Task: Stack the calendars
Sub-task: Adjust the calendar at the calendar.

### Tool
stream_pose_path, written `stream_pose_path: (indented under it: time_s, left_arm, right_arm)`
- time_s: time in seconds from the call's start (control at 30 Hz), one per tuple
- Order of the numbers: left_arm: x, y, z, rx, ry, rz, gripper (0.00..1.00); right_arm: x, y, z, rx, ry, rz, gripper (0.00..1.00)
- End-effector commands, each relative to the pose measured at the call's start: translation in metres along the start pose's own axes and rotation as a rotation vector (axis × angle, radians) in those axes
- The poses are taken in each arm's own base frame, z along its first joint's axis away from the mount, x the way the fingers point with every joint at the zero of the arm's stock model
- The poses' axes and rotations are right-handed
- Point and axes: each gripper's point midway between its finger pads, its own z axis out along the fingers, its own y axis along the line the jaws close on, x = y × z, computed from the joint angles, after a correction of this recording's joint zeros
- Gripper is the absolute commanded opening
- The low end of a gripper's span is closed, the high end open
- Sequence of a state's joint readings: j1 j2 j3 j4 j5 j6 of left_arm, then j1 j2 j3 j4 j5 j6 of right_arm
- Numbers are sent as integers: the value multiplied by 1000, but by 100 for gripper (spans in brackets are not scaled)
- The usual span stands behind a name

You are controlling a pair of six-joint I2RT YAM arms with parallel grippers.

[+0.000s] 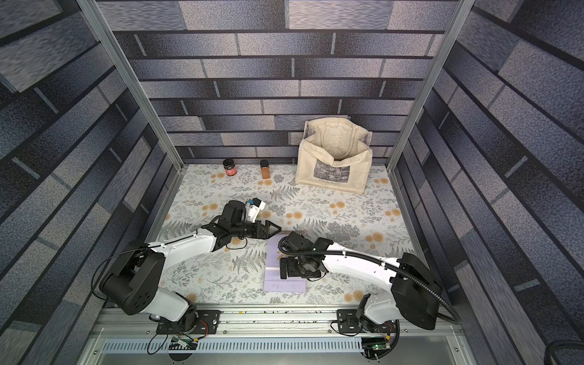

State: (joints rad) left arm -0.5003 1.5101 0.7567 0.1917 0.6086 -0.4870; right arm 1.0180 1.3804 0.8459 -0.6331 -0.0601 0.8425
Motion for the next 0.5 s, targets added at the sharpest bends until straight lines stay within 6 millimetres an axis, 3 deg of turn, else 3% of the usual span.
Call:
stream_pose_path:
  time_s: [0.0, 0.13, 0.3, 0.47]
  left_arm:
    - [-12, -7, -13, -2, -38, 48, 100]
    - [-18, -3, -24, -23, -61, 51, 100]
    - [-26, 4, -39, -49, -99, 51, 100]
    - [-35, 12, -52, -72, -132, 41, 100]
  right_arm:
    - [-3, -16, -6, 53, -24, 32, 100]
    - [-13, -27, -25, 75, -84, 35, 100]
    - [-10, -34, -42, 72, -123, 25, 100]
    - [2, -15, -53, 52, -110, -104, 100]
